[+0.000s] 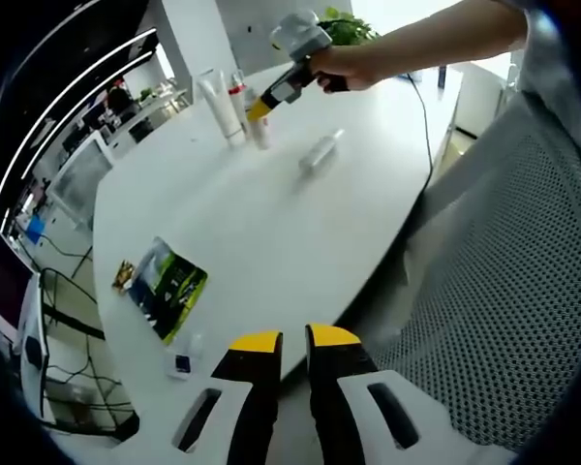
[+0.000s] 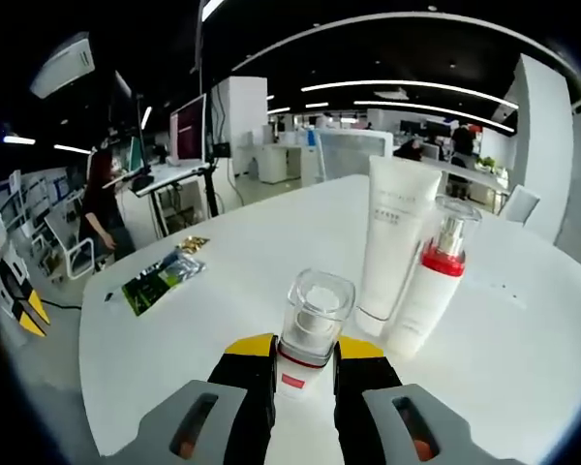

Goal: Arrange the skincare products in the storage area until every visible bottle or jar stands upright without overlapping.

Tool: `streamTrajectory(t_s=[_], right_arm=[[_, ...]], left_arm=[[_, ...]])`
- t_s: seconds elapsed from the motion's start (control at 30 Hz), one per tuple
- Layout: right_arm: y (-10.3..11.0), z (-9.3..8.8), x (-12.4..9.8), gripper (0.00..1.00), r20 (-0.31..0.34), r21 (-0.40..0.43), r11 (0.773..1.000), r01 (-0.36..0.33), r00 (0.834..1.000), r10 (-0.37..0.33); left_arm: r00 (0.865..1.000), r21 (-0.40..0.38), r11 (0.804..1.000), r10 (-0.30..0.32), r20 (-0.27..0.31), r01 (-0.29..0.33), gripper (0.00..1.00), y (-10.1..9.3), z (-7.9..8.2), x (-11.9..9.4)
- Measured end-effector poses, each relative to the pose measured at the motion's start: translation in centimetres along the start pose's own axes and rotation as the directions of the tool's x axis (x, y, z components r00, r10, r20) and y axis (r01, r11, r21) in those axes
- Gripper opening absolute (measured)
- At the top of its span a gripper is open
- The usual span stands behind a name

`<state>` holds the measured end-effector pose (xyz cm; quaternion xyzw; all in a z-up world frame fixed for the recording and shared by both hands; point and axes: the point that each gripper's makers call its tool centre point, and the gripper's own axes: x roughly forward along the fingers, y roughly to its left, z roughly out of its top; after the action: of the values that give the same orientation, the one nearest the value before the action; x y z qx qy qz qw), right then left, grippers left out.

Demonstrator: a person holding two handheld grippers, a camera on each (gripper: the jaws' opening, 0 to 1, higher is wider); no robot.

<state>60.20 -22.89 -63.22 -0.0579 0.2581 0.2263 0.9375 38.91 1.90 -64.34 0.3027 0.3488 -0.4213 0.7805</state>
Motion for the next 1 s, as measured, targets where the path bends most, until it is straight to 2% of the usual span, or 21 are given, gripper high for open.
streamTrajectory(t_s=[0.3,0.67,1.0], right_arm=[[-0.9,-0.3,0.9,0.15,-0.034,-0.037,0.997,0.067,0.997,-0.068],[-1.8,0.4,2.1,0.15,-0.031,-0.06,0.99,0.124,0.992,-0.126],[-3.1,0.6,2.8,0.16,-0.036,-0.045,0.983,0.18,0.983,-0.182]], left_arm=[[1.0,0.001,1.0,0.0,-0.003,0.0,0.08,-0.1,-0.1,0.0],[1.0,0.004,1.0,-0.002,-0.004,0.002,0.08,-0.1,-0.1,0.0],[1.0,0.002,1.0,-0.001,-0.005,0.001,0.07,0.0,-0.1,0.1]])
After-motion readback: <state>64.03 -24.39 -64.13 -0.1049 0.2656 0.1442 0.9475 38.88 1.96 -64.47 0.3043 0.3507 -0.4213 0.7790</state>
